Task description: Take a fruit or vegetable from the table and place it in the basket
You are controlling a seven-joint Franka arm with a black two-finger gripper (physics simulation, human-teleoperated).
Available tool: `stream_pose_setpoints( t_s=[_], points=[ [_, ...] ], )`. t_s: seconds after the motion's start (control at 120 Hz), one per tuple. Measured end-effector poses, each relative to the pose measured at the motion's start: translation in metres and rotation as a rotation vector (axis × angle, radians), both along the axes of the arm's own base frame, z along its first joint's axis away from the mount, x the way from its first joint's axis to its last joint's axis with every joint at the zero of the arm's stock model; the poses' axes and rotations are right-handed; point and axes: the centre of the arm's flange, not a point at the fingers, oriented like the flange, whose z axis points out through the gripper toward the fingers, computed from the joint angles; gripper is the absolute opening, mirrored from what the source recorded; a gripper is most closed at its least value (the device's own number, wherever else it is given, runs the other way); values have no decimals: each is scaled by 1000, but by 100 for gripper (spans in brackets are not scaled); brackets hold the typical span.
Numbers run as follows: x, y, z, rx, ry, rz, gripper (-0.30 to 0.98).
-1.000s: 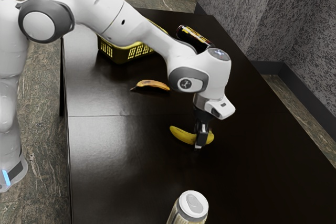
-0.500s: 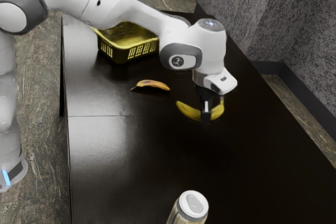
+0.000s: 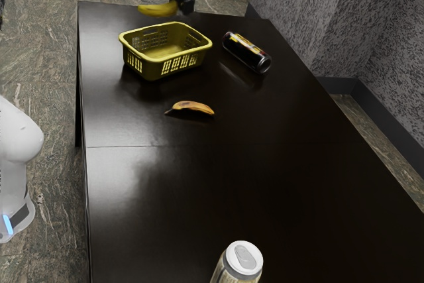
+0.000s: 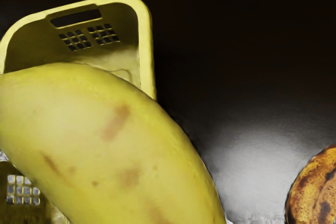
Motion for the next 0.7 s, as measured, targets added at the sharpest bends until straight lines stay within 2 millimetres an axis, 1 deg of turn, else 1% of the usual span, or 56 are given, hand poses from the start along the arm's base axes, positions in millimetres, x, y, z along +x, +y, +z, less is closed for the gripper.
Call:
stream_pose_setpoints(
  t_s=[0.025,0.067,0.142,0.2,0.25,0.3,0.5,0.6,0.7],
  points=[
    [-7,15,-2,-7,10,37,16],
    [-14,35,-7,-21,29,82,16],
    [-18,71,-28,-62,80,140,16],
    [-25,98,-38,-83,105,183,16],
    [-27,121,-42,-97,116,207,16],
    [-21,140,-42,-106,118,210,16],
    [11,191,-62,-143,131,167,15],
    [16,204,-64,-141,127,147,16],
    [25,213,-73,-146,130,123,16]
  ],
)
